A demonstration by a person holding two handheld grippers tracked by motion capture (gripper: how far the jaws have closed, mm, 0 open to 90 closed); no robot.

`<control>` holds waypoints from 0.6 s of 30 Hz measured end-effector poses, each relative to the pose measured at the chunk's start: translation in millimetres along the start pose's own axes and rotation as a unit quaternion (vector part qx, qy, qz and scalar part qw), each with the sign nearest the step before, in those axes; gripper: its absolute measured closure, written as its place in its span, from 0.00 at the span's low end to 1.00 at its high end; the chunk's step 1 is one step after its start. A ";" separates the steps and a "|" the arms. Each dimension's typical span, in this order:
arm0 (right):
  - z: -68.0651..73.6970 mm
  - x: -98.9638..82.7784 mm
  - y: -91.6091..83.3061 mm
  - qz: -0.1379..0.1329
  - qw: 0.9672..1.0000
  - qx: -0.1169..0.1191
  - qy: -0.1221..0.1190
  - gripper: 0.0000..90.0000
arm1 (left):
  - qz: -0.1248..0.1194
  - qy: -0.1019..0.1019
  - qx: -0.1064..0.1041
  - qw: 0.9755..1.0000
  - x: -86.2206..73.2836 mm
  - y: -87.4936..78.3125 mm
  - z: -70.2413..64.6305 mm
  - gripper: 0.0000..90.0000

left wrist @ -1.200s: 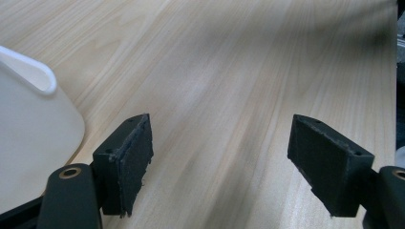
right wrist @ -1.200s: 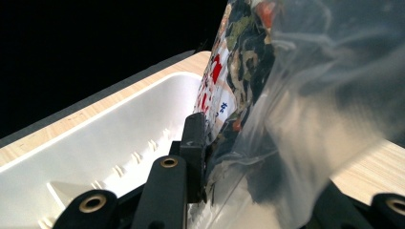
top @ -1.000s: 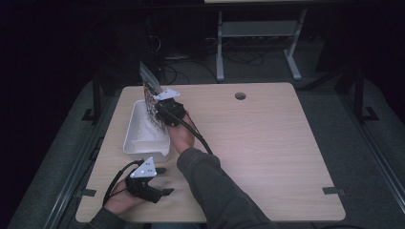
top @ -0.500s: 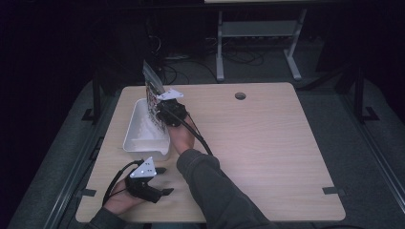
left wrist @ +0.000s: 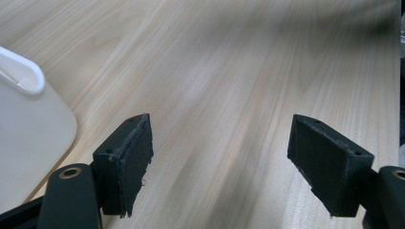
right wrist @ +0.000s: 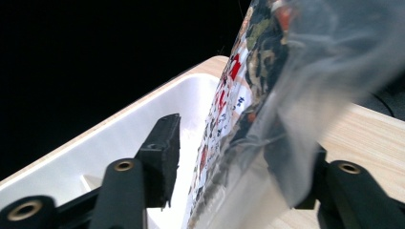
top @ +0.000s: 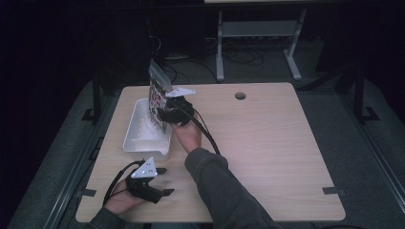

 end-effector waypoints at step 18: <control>-24.5 -6.4 -36.4 0.009 0.998 0.057 0.032 0.42 | 0.011 0.007 -0.001 1.000 -0.8 4.9 -1.9 0.25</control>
Point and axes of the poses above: each handheld gripper's, and its own axes: y roughly forward along the jaws, x roughly out of its top, z roughly to its left, the point moved 6 cm from there along y, roughly forward along the jaws, and after that the axes turned 10 degrees about y, right-handed, at the moved point
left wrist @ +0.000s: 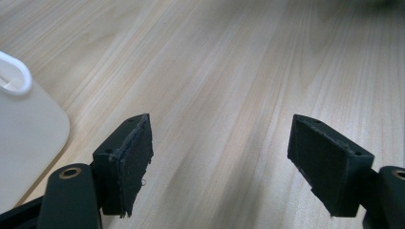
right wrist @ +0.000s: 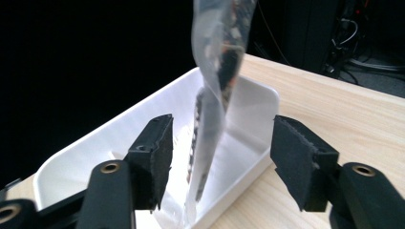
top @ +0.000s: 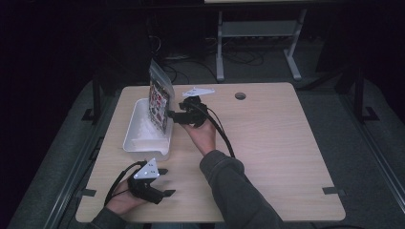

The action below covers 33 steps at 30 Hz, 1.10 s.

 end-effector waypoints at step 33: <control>-46.3 -24.9 -76.8 0.020 0.998 0.044 0.026 0.31 | 0.007 -0.004 0.001 1.000 -0.4 4.7 -0.1 0.26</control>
Point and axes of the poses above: each handheld gripper's, and its own axes: y roughly forward along the jaws, x roughly out of its top, z roughly to its left, the point moved 6 cm from there along y, roughly forward along the jaws, and after that the axes turned 10 degrees about y, right-handed, at the moved point
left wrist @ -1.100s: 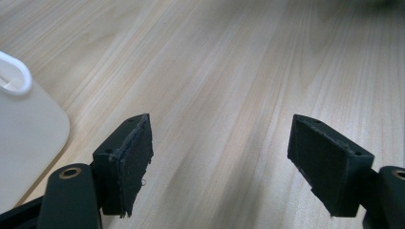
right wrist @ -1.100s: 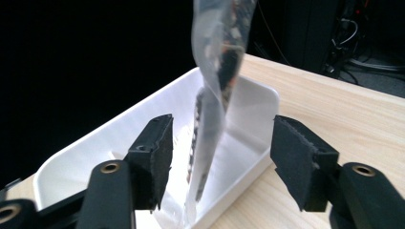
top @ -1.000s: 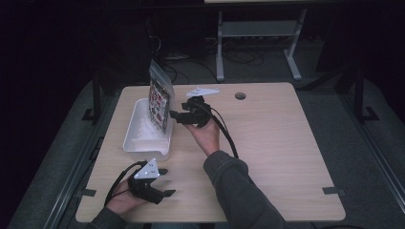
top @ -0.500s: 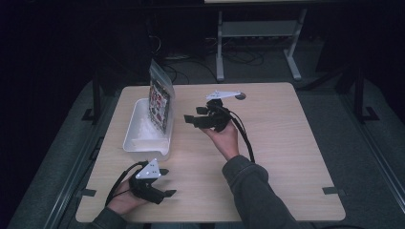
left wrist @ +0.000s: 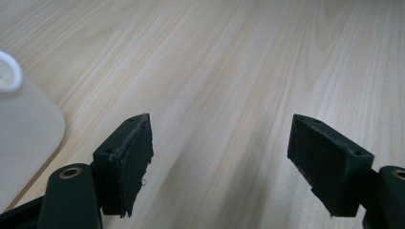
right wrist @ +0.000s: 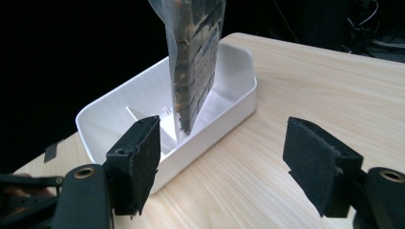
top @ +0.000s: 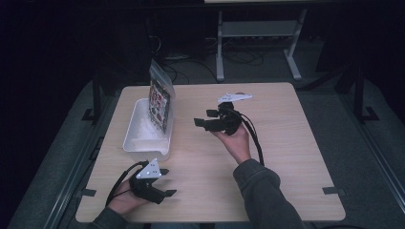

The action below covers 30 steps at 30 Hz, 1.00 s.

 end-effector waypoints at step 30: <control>-29.3 -33.1 -62.3 0.005 1.000 -0.005 0.013 0.30 | 0.003 -0.003 0.005 1.000 0.2 1.4 0.5 0.26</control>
Point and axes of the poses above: each handheld gripper's, and its own axes: y roughly forward along the jaws, x roughly out of its top, z roughly to its left, the point moved 6 cm from there along y, roughly forward along the jaws, and after that the axes turned 10 degrees about y, right-handed, at the moved point
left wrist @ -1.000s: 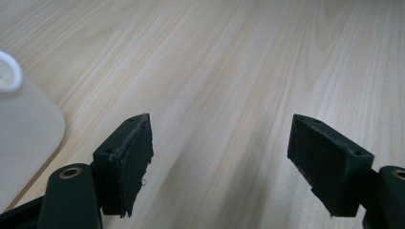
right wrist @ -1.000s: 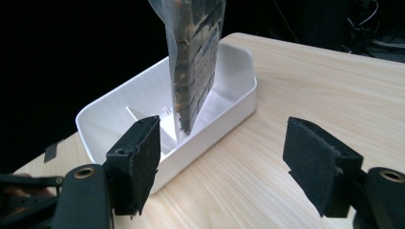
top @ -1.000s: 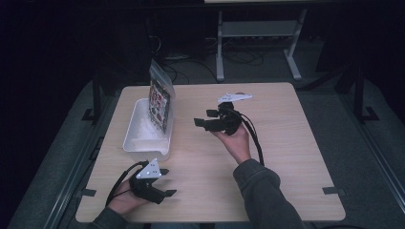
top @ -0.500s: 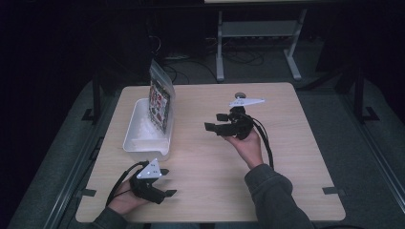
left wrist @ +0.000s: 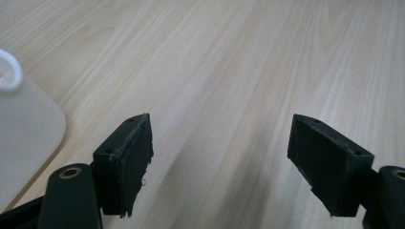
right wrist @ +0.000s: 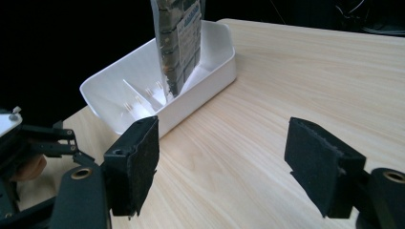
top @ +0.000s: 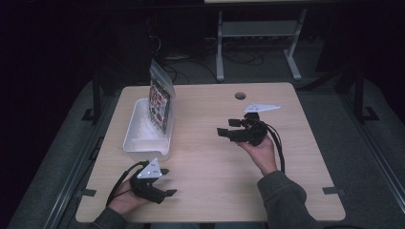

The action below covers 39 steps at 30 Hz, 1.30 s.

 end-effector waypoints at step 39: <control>-35.0 -65.4 -73.0 0.034 0.999 -0.026 0.026 0.29 | -0.001 -0.010 0.001 1.000 0.3 0.7 0.9 0.26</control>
Point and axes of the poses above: each handheld gripper's, and its own axes: y roughly forward along the jaws, x roughly out of its top, z roughly to its left, the point moved 6 cm from there along y, roughly forward along the jaws, and after that the axes turned 10 degrees about y, right-handed, at the moved point
